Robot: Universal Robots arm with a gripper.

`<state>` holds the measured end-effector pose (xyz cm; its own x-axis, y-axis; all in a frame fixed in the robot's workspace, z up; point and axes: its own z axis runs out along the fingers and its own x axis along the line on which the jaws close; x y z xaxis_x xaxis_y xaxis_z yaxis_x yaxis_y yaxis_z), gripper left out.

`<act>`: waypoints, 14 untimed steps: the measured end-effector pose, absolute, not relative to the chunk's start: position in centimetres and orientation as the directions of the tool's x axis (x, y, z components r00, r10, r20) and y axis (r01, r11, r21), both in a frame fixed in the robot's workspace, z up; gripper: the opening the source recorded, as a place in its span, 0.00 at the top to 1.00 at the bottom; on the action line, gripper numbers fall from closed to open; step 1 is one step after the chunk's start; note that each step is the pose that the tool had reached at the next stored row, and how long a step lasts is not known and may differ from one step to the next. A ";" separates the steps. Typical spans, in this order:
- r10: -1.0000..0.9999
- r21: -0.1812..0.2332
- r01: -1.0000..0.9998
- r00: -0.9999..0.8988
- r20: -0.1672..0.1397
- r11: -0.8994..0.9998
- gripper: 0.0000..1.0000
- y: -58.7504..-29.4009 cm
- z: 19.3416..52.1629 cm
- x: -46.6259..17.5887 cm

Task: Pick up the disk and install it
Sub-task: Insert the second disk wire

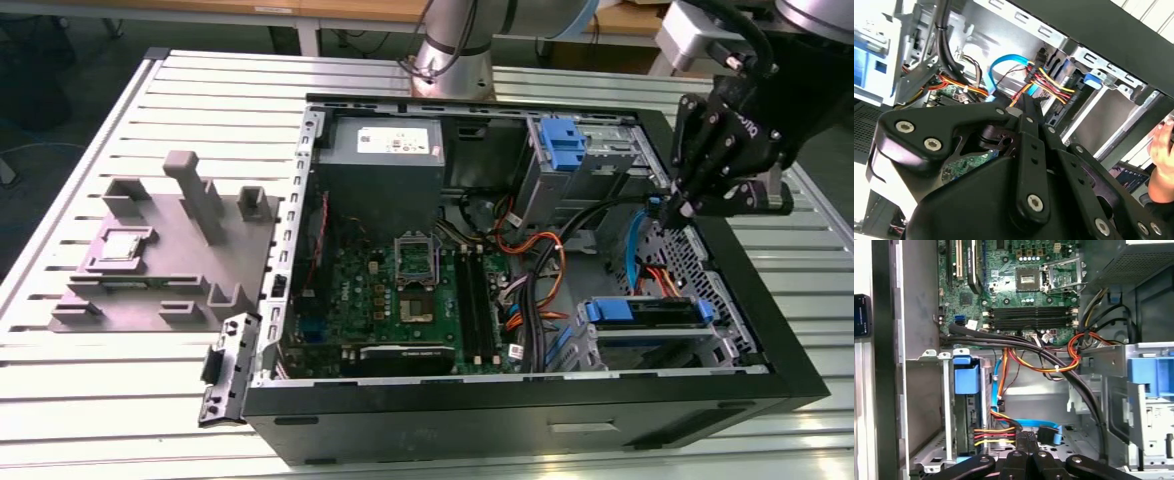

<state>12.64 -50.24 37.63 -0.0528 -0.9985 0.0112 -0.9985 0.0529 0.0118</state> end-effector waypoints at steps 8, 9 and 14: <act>-0.999 0.013 -0.999 -0.053 0.011 0.053 0.90 -49.2 37.8 12.2; -0.999 0.013 -0.999 -0.053 0.011 0.053 0.90 -49.0 37.8 12.2; -0.998 0.014 -0.998 -0.053 0.019 0.053 0.90 -48.1 37.8 12.1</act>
